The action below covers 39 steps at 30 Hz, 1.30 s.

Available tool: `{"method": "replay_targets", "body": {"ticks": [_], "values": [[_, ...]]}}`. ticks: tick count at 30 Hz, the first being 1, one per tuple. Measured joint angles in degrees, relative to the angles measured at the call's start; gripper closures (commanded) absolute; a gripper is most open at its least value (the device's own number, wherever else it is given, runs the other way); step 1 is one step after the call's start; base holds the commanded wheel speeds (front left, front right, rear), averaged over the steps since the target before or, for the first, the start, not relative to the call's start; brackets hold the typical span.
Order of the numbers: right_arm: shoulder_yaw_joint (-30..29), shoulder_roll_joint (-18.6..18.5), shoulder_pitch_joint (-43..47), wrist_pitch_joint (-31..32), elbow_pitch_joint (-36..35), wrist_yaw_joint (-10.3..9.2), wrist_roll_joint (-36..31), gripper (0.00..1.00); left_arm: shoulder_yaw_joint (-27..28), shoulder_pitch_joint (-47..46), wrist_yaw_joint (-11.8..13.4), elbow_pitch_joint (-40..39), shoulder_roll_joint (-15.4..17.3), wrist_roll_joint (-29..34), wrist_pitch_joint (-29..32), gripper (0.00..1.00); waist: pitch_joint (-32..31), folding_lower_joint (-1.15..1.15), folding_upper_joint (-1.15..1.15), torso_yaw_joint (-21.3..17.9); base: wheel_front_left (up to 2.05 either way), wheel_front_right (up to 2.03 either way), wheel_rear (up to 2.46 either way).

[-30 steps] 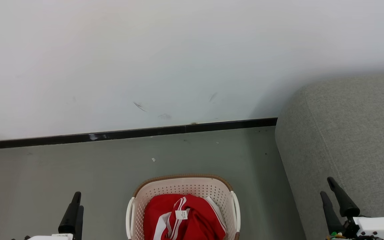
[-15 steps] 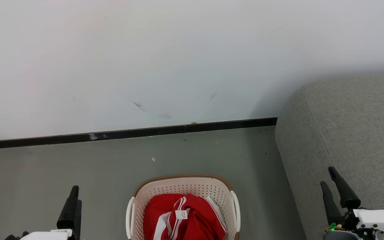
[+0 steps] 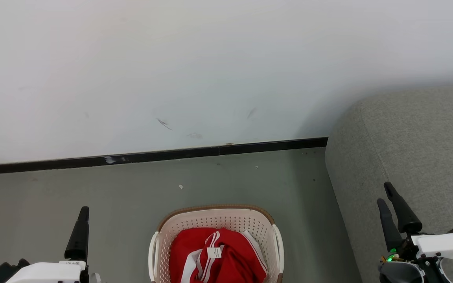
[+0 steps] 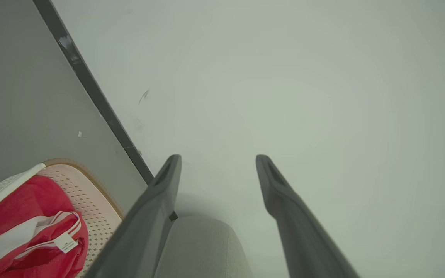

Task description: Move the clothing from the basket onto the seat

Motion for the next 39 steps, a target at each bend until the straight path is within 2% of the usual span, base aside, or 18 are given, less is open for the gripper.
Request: {"method": "replay_targets", "body": {"ticks": [8,17,20,32,39], "values": [[2.6,-2.7,-0.6,-2.3,-1.7,0.00,-6.7,0.00,-2.3,-0.2,0.0,-0.9,2.2,5.7,-2.2,0.00,-0.3,0.36,0.00,0.0,0.00,0.00,0.00],[6.0,-5.9,-1.5,-5.0,-2.8,0.01,-16.7,0.00,-4.2,-0.5,0.0,-0.8,4.2,13.9,-4.5,0.00,-0.6,0.44,0.00,0.0,0.00,0.00,0.00],[6.8,-6.9,-1.5,-5.7,-2.9,0.01,-20.6,0.00,-4.7,-0.7,0.0,-0.8,5.0,17.1,-5.1,0.00,-0.6,0.35,0.00,0.0,0.00,0.00,0.00],[9.5,-9.4,-1.7,-8.5,-2.4,0.02,-36.7,0.00,-6.2,-1.1,0.9,-1.6,6.0,30.6,-7.6,0.00,-0.3,-0.28,0.00,0.0,0.00,0.00,0.00],[9.6,-9.7,-3.2,-9.6,-2.4,0.05,-44.5,0.00,-6.7,-1.2,2.6,-2.2,7.5,39.2,-9.1,0.00,-0.1,-0.43,0.00,-0.1,0.00,0.00,0.00]]}}
